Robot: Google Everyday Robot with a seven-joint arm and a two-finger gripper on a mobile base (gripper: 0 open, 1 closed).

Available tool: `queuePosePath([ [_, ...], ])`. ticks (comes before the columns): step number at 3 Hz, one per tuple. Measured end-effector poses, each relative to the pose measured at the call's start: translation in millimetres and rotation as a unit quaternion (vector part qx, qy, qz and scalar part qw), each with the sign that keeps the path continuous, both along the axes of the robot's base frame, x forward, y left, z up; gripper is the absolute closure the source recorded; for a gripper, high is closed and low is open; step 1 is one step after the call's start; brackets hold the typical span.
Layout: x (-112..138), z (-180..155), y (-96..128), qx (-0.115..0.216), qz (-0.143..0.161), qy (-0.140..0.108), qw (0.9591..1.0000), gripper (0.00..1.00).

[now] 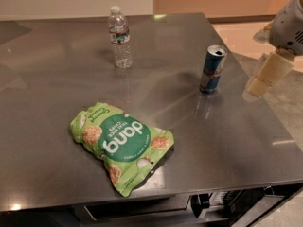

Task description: Move redbull can near green rice chip bag

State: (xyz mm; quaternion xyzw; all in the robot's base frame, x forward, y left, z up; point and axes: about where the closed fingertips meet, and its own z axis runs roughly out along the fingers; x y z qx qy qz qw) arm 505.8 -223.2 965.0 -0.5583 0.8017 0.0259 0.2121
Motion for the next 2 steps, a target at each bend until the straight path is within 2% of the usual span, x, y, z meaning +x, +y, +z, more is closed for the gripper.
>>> queuePosePath([
  [2,66,-12,-1,0.055,-0.017,-0.016,0.9982,0.00],
])
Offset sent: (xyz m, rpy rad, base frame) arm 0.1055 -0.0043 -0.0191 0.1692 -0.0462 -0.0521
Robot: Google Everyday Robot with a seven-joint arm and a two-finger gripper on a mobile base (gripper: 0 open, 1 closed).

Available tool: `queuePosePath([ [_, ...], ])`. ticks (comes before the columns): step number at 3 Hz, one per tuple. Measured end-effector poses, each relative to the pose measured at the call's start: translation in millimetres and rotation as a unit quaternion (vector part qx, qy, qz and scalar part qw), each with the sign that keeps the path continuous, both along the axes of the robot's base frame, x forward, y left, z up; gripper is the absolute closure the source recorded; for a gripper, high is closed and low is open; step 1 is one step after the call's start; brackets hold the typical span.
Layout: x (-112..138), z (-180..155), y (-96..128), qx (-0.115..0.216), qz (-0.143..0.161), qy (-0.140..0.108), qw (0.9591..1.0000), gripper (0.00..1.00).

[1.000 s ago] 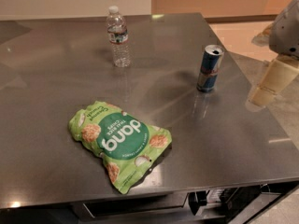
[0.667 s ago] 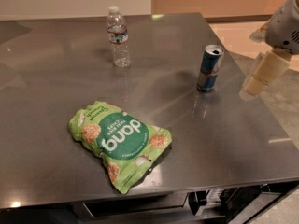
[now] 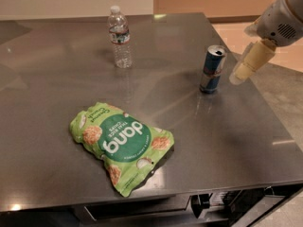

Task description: Move redbull can near green rice chip bag

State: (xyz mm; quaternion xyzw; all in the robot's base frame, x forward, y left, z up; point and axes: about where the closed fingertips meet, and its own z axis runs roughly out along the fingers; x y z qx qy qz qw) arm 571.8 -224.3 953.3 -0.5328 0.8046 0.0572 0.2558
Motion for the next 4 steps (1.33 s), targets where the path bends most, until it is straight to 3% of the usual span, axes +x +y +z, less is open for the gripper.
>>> queuePosePath([
  [2,45,-25,16,0.039,0.002,0.013,0.9992,0.00],
  [3,53,-35,29,0.053,0.011,0.022,0.9983,0.00],
  [4,54,-43,41,0.060,0.015,0.034,0.9975,0.18],
])
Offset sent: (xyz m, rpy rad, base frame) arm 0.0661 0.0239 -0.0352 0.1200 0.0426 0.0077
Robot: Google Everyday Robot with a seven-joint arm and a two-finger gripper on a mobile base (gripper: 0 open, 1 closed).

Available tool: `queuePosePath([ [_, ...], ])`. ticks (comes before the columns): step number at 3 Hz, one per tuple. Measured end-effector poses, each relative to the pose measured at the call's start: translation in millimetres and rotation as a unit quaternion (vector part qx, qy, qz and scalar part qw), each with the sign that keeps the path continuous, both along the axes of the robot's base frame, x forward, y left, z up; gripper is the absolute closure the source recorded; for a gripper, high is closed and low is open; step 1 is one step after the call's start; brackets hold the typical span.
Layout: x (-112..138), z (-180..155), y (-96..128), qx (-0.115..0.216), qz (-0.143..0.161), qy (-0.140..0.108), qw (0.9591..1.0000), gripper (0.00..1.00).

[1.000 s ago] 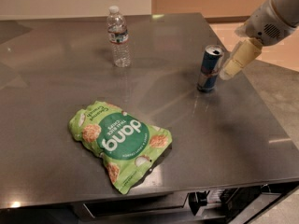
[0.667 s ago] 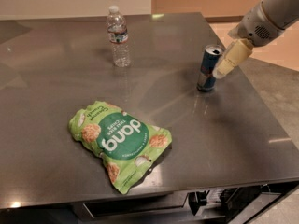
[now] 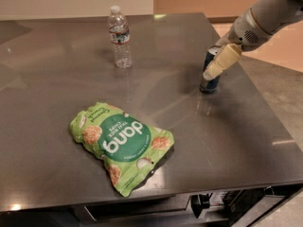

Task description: Move redbull can near green rice chip bag

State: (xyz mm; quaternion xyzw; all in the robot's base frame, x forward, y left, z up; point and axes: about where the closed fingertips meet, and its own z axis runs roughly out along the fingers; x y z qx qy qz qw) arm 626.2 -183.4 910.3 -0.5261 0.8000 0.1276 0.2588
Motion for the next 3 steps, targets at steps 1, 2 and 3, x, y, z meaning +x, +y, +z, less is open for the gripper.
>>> queuePosePath([
  [1,-3,-2,7,0.005,0.004,0.006,1.0000,0.41],
  [2,-9,5,14,0.013,0.012,0.009,0.9998,0.65],
  [3,-20,24,37,0.031,0.044,0.005,0.9985,0.87],
])
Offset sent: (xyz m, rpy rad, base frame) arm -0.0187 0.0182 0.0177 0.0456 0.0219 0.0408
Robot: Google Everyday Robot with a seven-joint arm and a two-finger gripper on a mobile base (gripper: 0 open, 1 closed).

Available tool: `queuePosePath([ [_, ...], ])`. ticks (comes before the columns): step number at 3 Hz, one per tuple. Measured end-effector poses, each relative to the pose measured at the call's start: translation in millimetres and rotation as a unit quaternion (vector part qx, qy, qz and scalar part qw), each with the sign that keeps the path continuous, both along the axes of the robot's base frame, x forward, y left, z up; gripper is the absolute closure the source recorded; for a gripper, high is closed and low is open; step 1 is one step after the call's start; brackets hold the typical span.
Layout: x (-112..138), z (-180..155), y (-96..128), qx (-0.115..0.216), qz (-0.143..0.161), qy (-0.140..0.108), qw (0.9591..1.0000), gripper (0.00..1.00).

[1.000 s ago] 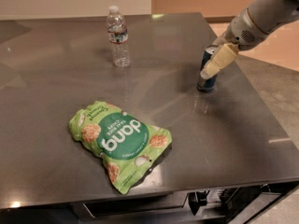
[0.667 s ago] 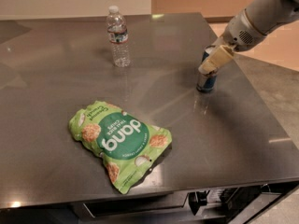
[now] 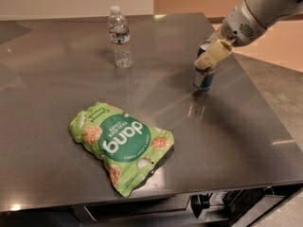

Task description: Move redbull can near green rice chip bag

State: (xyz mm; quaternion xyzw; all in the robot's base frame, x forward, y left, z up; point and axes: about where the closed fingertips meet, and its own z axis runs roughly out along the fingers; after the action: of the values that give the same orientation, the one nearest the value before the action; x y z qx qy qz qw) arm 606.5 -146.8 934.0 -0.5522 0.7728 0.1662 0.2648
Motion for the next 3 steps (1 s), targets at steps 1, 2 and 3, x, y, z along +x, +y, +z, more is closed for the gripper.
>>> queuePosePath([
  [1,-15,20,37,0.022,0.048,-0.005,0.9986,1.00],
  [2,-33,32,76,0.035,0.095,-0.010,0.9948,1.00],
  [3,-57,26,109,0.031,0.136,-0.002,0.9902,1.00],
])
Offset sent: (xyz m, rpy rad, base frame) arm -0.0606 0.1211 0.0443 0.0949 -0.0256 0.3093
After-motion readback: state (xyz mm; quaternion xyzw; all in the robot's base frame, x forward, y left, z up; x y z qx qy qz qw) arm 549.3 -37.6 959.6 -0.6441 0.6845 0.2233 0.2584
